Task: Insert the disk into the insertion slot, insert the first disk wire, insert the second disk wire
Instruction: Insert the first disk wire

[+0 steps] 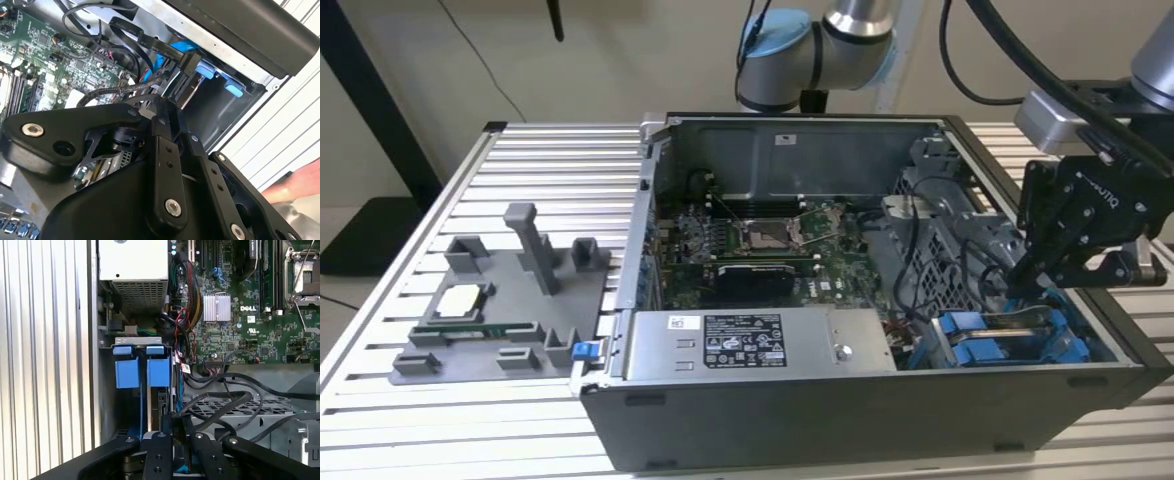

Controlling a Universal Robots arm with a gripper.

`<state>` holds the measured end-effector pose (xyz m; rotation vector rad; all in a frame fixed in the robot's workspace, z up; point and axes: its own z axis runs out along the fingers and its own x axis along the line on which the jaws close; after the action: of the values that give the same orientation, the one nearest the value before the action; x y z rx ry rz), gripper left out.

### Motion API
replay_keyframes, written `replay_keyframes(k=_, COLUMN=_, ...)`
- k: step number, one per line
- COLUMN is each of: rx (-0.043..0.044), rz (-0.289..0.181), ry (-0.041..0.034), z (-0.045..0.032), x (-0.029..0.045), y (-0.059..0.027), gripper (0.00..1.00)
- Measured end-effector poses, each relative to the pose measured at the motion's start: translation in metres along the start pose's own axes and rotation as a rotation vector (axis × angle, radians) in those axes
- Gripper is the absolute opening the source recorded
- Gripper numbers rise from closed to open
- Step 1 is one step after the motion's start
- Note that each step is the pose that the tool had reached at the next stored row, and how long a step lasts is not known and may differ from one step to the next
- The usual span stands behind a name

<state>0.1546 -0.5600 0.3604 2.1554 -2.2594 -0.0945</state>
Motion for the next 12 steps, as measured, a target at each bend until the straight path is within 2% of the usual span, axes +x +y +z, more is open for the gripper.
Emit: replay_keyframes(k=12, rx=-0.001, rz=0.0, ry=0.0002, z=0.0062, x=0.0033, y=-0.0091, gripper=0.0)
